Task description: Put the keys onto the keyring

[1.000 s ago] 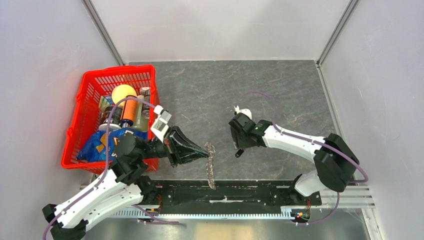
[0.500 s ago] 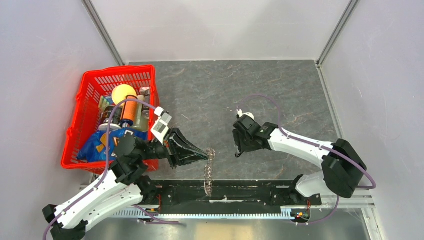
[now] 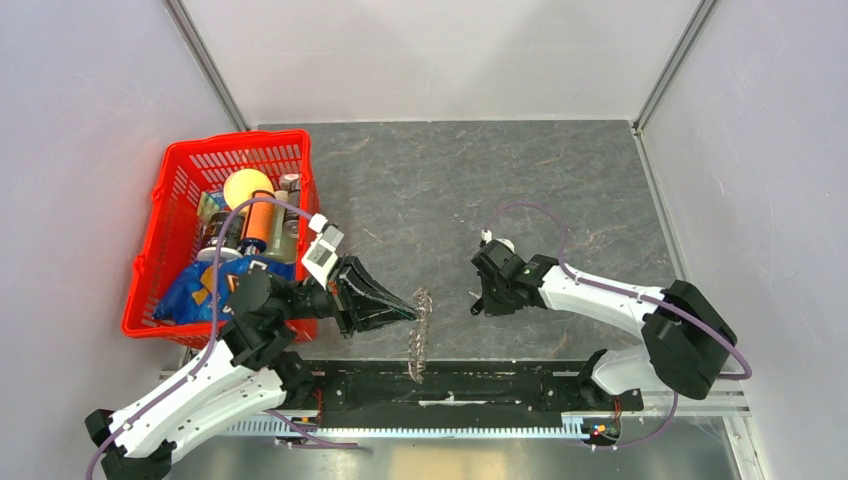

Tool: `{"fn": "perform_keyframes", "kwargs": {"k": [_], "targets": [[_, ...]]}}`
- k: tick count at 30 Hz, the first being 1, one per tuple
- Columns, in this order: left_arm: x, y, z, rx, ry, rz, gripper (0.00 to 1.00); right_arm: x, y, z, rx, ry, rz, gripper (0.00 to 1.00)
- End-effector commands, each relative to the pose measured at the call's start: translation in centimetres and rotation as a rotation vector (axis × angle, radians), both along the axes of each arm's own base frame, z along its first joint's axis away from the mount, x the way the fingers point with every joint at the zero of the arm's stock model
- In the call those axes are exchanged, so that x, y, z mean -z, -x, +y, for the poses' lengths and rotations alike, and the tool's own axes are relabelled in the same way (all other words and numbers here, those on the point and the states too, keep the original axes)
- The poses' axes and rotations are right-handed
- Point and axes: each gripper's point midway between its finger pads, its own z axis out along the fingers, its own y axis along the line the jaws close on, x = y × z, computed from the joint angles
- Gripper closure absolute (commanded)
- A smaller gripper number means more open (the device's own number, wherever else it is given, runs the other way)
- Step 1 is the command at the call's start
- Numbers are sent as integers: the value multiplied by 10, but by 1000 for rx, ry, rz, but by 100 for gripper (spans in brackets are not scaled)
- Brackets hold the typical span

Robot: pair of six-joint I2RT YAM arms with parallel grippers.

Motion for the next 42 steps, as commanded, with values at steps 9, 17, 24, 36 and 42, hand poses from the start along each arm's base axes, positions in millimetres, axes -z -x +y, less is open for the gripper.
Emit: {"fn": "perform_keyframes", "kwargs": {"k": [9,17,24,36,42], "targets": [[-9,4,3,3,16,-61,98,19,-10,24,37,-64,23,100],[-5,1,0,2,4,-53,98,28,-25,29,82,-50,-8,100],[-5,0,0,-7,3,-51,98,30,-52,37,182,-42,-72,100],[-5,1,5,-24,-4,-48,98,34,-90,-13,494,57,-172,100],[-5,1,4,-22,-2,-46,98,29,-98,-32,566,74,-192,100]]}}
